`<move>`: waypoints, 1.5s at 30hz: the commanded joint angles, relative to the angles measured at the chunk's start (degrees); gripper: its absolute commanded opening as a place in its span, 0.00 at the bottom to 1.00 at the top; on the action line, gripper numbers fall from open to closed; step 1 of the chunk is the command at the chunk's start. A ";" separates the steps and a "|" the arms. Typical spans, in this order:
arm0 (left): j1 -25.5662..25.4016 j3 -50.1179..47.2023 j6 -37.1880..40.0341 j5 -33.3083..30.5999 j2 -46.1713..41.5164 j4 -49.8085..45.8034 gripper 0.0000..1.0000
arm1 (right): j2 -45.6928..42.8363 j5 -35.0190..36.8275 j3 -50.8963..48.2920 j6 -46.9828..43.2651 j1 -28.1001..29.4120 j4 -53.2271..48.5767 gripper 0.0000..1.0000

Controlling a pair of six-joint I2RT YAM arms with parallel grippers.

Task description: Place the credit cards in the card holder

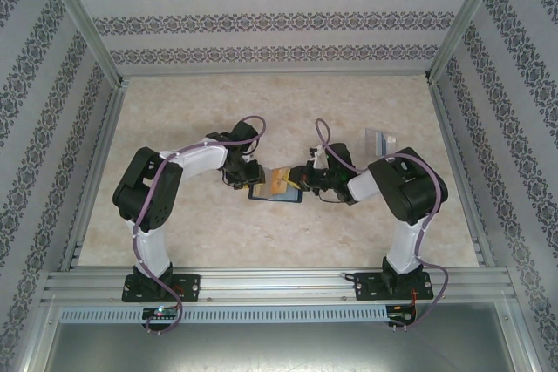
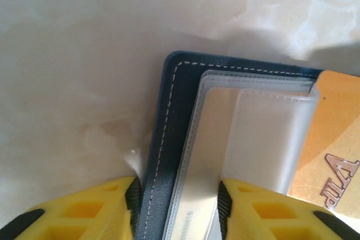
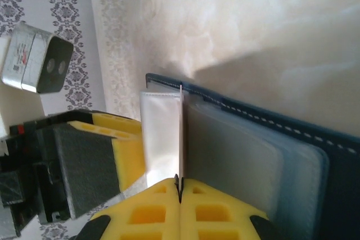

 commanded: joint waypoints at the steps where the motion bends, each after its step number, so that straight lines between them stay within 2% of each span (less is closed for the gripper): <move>1: -1.35 -0.16 -0.12 -0.08 0.79 -2.64 0.48 | 1.98 -1.58 1.91 1.81 0.88 3.43 0.00; 4: -1.13 0.15 0.34 -0.24 0.48 -3.31 0.52 | 2.54 -0.95 1.79 2.35 1.25 4.24 0.00; 16: 1.06 -2.10 -0.51 -6.43 -1.99 -5.16 0.51 | 0.90 0.04 -1.19 3.15 2.74 5.49 0.00; 23: 1.16 -2.15 0.47 -8.50 -0.12 -6.55 0.42 | 0.55 0.31 -2.87 3.95 3.10 6.65 0.00; 29: 1.15 -2.11 0.79 -11.66 -0.22 -8.18 0.41 | -0.94 0.30 -3.76 4.68 3.44 6.65 0.00; 45: 1.15 -1.19 2.09 -11.02 0.65 -9.13 0.41 | 1.56 2.76 -1.44 7.75 6.77 9.02 0.00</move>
